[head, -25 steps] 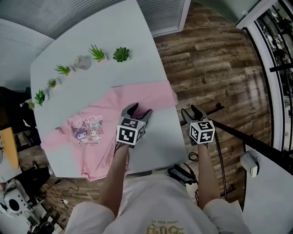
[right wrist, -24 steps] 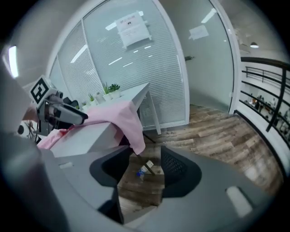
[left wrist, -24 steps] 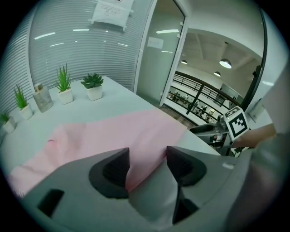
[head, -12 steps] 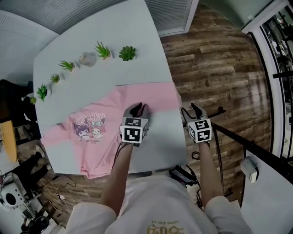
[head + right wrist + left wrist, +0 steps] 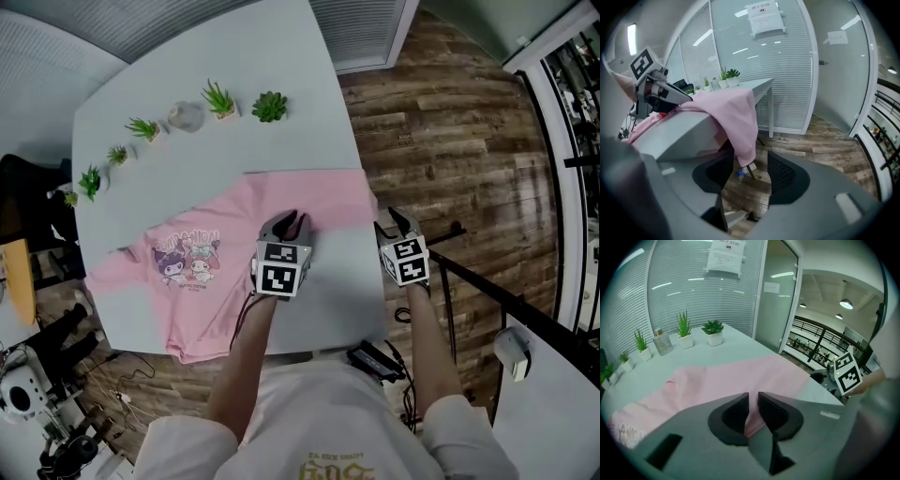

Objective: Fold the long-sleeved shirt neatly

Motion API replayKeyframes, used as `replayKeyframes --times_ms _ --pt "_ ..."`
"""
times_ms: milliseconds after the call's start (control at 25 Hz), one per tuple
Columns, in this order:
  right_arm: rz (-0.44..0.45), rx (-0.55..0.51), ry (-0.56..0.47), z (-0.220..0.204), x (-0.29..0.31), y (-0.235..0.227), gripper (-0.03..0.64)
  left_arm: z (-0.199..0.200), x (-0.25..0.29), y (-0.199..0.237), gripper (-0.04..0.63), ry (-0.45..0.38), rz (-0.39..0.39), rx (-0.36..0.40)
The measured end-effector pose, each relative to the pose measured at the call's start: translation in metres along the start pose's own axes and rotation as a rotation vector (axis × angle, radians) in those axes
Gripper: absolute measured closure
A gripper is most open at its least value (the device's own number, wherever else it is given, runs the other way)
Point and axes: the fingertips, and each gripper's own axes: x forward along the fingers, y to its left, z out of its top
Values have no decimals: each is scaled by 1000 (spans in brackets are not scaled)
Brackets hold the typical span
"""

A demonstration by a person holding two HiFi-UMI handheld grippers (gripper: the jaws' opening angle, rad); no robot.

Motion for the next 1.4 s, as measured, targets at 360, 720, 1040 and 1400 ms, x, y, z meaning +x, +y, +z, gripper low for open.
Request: replayKeyframes --times_ms 360,720,1040,1400 --pt "-48 14 -27 7 3 -11 540 0 0 -7 482 -13 -49 13" --pt "-107 -14 -73 26 -15 -26 594 -2 -1 -17 394 -2 -114 46" --pt "-139 0 -113 39 -36 -31 595 -8 -7 -27 314 38 -185 122" --pt "-147 44 -178 73 -59 -33 595 -15 -9 -21 340 60 -163 270"
